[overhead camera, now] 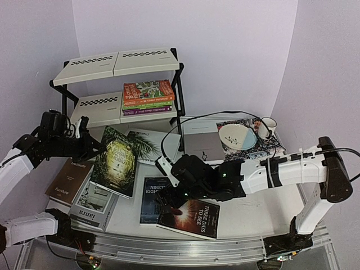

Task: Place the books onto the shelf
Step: Pick up the book from the book pile, then place the book on the shelf.

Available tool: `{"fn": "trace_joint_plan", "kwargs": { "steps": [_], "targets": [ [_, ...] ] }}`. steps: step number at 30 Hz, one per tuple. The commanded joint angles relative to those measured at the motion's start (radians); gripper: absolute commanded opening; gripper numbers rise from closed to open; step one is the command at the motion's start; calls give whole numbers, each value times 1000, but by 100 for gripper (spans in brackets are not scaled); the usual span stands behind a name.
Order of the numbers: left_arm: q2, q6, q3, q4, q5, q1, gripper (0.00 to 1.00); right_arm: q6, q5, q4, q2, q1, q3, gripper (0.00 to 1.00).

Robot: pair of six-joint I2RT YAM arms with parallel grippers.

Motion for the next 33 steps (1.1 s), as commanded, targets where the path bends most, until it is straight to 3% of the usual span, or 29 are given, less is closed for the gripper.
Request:
{"fn": "trace_joint_plan", "kwargs": {
  "steps": [1, 12, 21, 26, 33],
  "targets": [
    [-83, -55, 117, -9, -64, 0, 0, -56, -36, 45, -67, -2, 29, 93],
    [-144, -165, 293, -11, -7, 0, 0, 58, -177, 195, -55, -1, 118, 90],
    [-130, -215, 406, -2, 79, 0, 0, -184, -219, 150, -191, 12, 114, 89],
    [-119, -227, 488, 21, 48, -1, 0, -302, -194, 71, -268, 11, 130, 90],
    [-49, -312, 562, 203, 69, -1, 0, -393, -112, 6, -317, 11, 214, 91]
  ]
}}
